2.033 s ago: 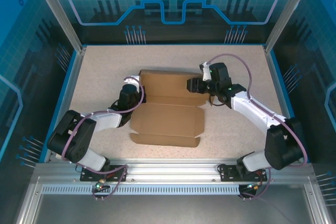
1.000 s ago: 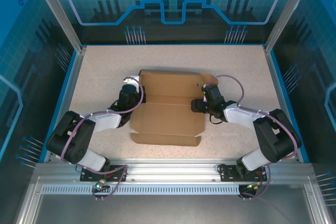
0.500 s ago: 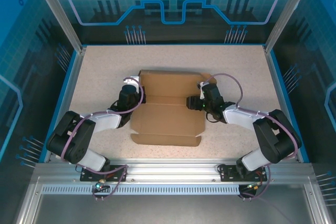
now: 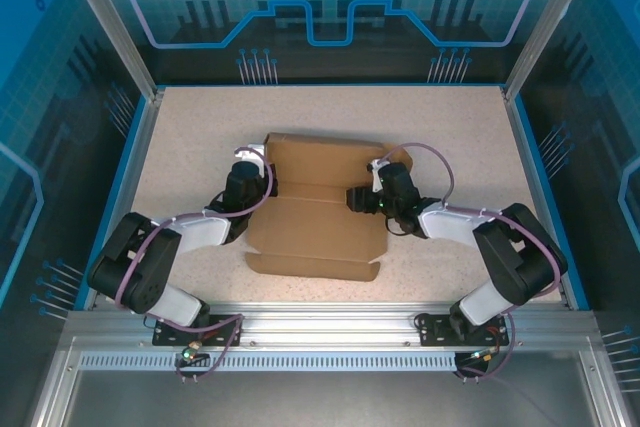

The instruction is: Fold the paper box

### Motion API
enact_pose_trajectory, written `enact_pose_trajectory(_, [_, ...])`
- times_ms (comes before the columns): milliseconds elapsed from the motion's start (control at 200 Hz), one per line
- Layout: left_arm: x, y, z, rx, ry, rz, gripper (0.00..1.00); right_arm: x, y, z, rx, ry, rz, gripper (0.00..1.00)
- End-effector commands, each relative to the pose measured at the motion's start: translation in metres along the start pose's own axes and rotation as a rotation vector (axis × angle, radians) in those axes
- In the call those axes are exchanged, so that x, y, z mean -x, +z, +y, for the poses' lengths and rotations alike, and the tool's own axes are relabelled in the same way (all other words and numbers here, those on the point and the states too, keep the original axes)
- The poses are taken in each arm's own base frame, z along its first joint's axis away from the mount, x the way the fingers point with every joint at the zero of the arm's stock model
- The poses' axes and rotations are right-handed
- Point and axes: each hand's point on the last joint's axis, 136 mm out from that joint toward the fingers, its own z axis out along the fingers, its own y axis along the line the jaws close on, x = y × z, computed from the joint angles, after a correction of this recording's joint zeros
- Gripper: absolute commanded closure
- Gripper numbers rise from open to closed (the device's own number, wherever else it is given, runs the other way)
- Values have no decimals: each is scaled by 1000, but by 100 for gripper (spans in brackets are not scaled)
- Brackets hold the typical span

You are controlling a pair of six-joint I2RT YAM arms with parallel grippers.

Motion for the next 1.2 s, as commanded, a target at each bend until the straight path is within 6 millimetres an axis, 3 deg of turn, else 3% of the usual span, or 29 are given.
enact_pose_trajectory(0, [14,-7,-5,-26,-35,-51,86,2,-3,9,34,-40,-22,34])
enact_pose_trajectory(490, [18,-13,-2,-15,-27,-71,86,29,-67,1,-50,-214,-61,30])
enact_pose_trajectory(916, [19,-13,-3,-18,-28,-75,86,72,-138,1,-71,-323,-152,31])
enact_pose_trajectory(1076, [19,-13,-3,-18,-28,-73,86,84,-160,-16,-116,-299,-195,32])
enact_pose_trajectory(1191, [18,-12,-3,-20,-28,-72,86,91,-171,-50,-220,-186,-226,32])
